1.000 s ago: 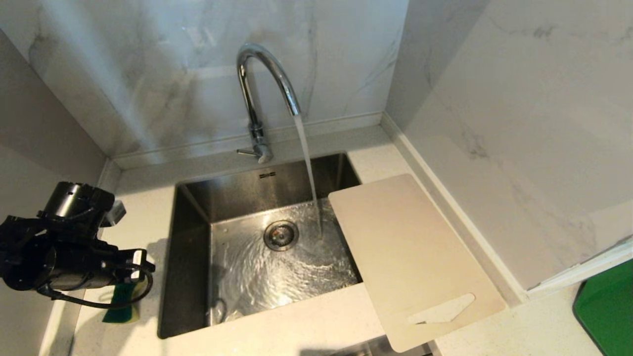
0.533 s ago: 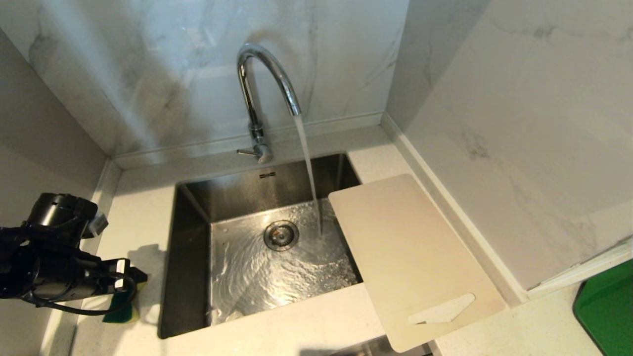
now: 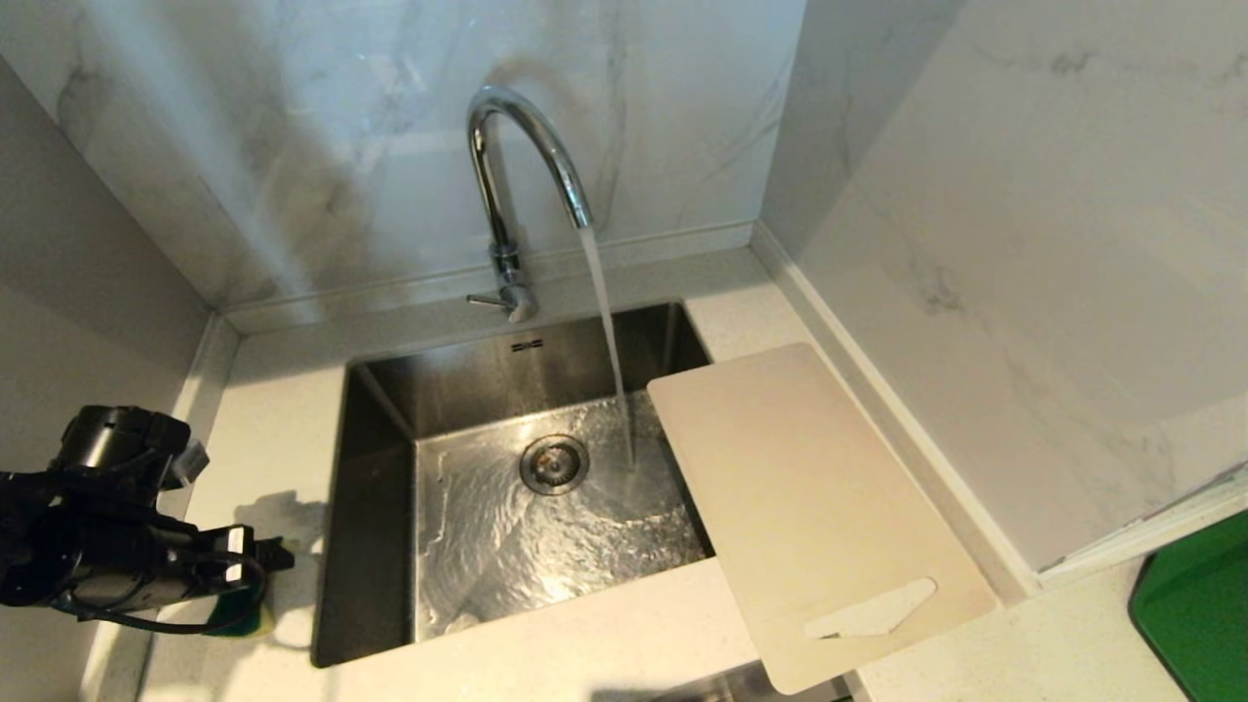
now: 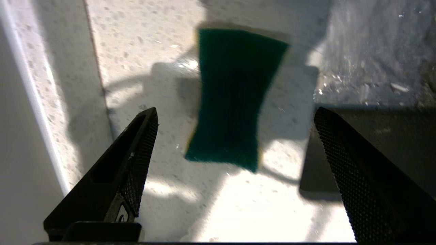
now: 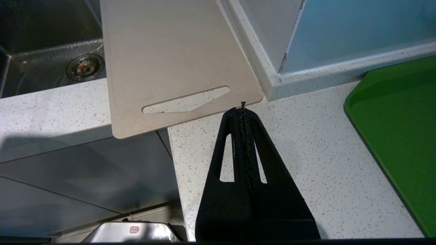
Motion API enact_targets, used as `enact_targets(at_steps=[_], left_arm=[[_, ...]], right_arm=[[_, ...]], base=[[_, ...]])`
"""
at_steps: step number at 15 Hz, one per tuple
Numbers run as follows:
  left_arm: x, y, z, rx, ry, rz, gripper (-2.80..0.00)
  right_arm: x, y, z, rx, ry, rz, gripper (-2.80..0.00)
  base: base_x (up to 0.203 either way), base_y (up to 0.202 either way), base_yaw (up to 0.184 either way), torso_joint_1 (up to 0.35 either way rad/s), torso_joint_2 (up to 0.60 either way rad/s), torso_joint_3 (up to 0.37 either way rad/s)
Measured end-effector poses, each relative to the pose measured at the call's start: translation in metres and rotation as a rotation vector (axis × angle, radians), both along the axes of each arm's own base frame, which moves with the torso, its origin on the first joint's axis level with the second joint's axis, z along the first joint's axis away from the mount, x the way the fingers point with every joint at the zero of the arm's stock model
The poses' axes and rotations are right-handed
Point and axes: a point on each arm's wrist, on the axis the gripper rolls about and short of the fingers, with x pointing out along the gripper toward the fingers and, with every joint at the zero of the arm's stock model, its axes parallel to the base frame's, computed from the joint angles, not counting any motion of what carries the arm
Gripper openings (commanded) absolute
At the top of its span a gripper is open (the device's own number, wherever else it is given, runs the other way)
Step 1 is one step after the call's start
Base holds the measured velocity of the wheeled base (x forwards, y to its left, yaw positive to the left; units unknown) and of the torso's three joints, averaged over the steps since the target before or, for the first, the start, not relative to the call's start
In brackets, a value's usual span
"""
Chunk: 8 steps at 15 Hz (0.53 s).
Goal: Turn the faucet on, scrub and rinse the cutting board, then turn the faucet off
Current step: Pick up the cleaning cloth
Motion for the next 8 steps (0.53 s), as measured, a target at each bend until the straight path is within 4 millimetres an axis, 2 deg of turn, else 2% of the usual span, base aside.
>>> enact_targets(at_steps=[8], left_arm=[[0.0079,0.0088,-0.0112,-0.038,0.016,0.013,0.00]], right_arm=[[0.0000,0.0000,0.0000,0.000,0.000,0.000,-2.80]], base=[[0.000,0.000,0.000,0.000,0.00,0.000]])
